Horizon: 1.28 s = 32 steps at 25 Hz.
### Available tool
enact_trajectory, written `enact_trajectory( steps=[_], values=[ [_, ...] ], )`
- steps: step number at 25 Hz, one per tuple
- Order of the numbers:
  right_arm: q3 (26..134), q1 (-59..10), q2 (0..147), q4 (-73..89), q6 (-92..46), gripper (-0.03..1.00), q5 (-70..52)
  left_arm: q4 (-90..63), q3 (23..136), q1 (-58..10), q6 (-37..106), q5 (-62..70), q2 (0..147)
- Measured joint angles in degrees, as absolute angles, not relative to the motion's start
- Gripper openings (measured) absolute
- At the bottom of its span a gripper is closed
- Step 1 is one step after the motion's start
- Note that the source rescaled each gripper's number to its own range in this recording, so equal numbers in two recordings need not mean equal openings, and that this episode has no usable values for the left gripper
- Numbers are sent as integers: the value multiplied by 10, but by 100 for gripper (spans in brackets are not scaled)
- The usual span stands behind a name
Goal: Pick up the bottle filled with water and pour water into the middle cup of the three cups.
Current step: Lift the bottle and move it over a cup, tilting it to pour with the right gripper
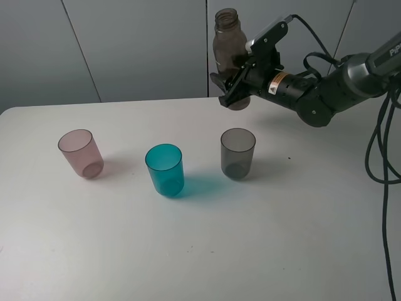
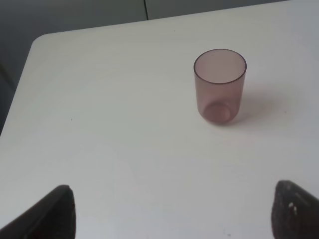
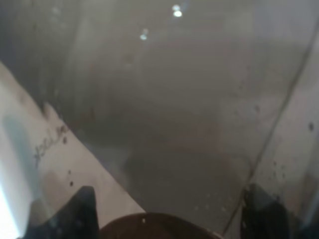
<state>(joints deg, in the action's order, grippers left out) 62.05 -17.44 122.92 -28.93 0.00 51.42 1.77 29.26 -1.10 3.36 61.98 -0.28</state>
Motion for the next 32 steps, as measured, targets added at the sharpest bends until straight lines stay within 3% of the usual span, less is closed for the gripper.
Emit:
enact_trajectory(
  steps=[14,32],
  values=[
    [626,-254,1229,-264,-205,0,514,18,293,-11,34,620,-3],
    [626,-262,1229,-269,-388,0,514,18,293,-11,34,620,-3]
  ],
)
